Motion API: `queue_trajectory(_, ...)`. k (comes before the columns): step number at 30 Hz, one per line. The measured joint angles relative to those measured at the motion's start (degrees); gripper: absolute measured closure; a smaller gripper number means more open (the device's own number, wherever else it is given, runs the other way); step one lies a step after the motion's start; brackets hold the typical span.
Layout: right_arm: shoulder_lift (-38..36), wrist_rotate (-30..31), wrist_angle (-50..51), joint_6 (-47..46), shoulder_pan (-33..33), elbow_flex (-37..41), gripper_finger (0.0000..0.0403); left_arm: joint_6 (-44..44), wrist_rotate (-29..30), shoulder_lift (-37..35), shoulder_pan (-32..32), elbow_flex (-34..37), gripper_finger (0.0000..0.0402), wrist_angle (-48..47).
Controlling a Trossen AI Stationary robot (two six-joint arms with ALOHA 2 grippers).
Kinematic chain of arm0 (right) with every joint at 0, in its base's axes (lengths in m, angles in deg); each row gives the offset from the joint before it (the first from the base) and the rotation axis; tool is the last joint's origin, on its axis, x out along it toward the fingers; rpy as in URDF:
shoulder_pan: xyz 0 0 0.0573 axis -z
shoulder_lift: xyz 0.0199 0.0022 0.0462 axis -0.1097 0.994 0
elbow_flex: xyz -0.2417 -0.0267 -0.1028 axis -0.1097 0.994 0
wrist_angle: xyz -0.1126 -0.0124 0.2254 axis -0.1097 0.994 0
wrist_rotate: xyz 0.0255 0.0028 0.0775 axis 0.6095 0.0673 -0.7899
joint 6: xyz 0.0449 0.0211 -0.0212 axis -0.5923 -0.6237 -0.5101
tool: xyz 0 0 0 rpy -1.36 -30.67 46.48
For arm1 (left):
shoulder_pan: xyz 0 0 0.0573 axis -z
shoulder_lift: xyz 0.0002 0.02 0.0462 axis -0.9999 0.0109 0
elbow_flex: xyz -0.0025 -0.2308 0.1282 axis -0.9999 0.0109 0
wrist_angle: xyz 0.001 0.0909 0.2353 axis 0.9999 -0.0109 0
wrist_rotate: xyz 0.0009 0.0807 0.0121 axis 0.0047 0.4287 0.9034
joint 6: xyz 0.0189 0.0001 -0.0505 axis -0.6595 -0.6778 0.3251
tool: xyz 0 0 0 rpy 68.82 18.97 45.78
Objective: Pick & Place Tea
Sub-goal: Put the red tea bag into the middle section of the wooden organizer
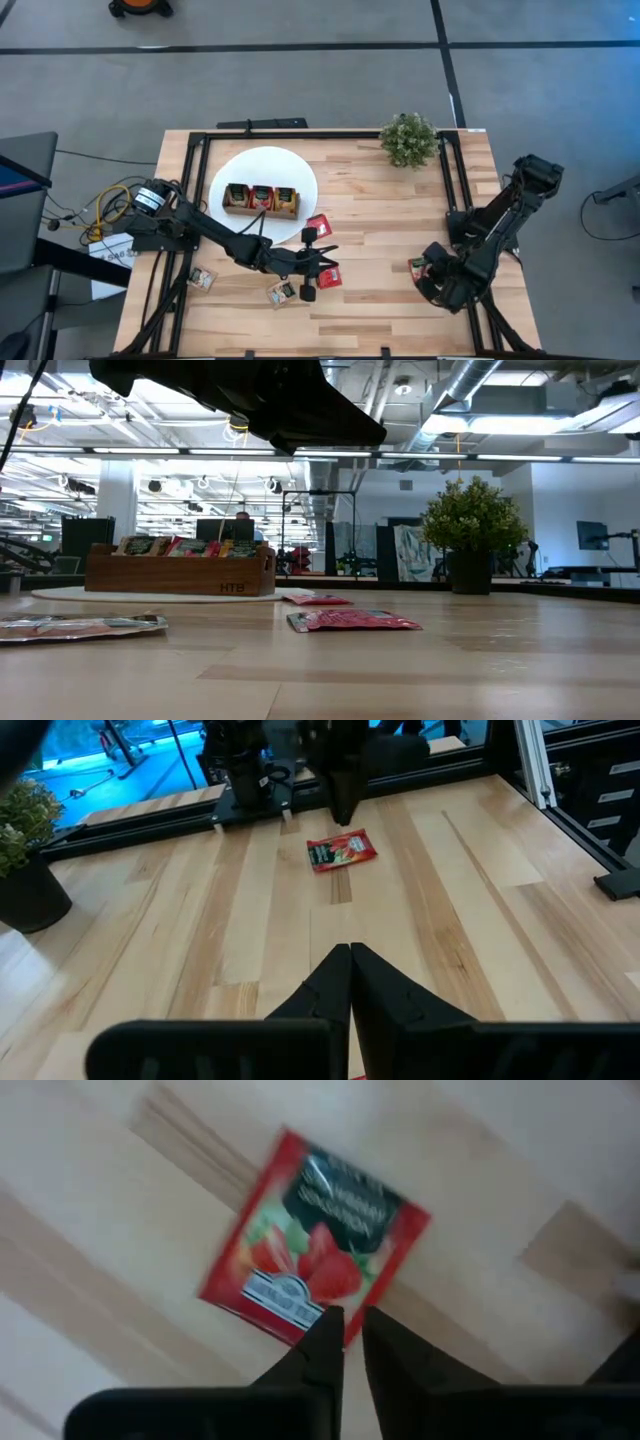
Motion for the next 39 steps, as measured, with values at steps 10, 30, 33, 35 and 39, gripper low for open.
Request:
queue_trajectory(10, 6.38, -2.91, -12.01, 9.8, 7.29, 0.6, 0.0399, -0.02, -0.02, 0.0, 0.0, 0.0, 0.0401, -0.06)
queue_trajectory(30, 7.0, 18.9, -24.34, 30.02, 14.58, -2.53, 0.0291, 2.23, -8.05, 1.64, -0.43, 0.04, 0.0401, 0.87)
queue_trajectory(33, 7.0, 19.27, -28.85, 28.69, 16.08, 1.03, 0.0239, 2.26, -9.41, 3.45, -0.7, -0.15, 0.0401, 5.0)
queue_trajectory(35, 7.0, 18.32, -33.37, 28.47, 17.4, 3.86, 0.0211, 2.1, -9.42, 4.97, -0.74, -0.13, 0.0401, 7.21)
queue_trajectory(39, 7.0, 15.46, -44.82, 28.82, 19.7, 8.78, 0.0184, 1.07, -9.46, 6.85, -0.71, -0.25, 0.0401, 8.72)
